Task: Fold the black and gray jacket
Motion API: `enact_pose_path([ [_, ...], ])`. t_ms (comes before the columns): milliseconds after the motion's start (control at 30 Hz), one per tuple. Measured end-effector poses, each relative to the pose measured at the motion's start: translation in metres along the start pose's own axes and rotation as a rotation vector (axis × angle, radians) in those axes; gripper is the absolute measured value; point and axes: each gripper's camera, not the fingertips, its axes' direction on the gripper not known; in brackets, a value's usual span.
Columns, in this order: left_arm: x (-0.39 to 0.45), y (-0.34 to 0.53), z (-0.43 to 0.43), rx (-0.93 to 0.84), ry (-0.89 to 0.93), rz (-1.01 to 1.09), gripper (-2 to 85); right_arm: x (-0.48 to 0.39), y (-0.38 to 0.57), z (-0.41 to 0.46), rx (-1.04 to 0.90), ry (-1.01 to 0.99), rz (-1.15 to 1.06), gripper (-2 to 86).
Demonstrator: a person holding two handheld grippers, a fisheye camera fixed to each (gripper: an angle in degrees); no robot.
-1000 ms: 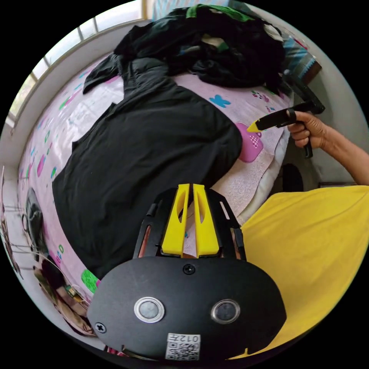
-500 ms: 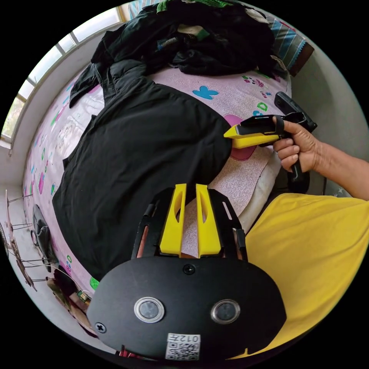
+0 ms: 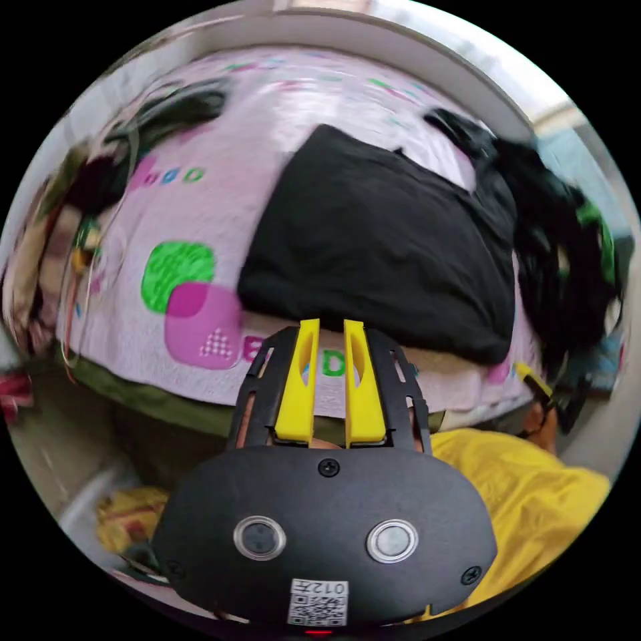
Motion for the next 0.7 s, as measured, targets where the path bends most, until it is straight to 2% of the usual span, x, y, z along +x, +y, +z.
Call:
enact_pose_path([
  [67,-0.043,-0.005,0.002,0.003,0.040,-0.096,6.5,-0.069,-0.029,0.021,-0.053,0.061,-0.238,9.8],
  [167,-0.083,-0.014,0.012,-0.009,0.098,-0.133,7.3,-0.160,-0.056,0.051,-0.106,0.154,-0.552,10.0],
  [333,-0.123,-0.025,0.027,0.009,0.199,-0.183,8.2,-0.295,-0.085,0.102,-0.141,0.251,-0.936,10.2],
  [467,-0.166,-0.027,0.034,0.024,0.299,-0.243,8.2,-0.381,-0.113,0.142,-0.184,0.291,-1.066,10.2],
  [700,-0.216,-0.039,0.051,-0.013,0.372,-0.254,8.5,-0.456,-0.148,0.184,-0.316,0.405,-1.201,9.9],
])
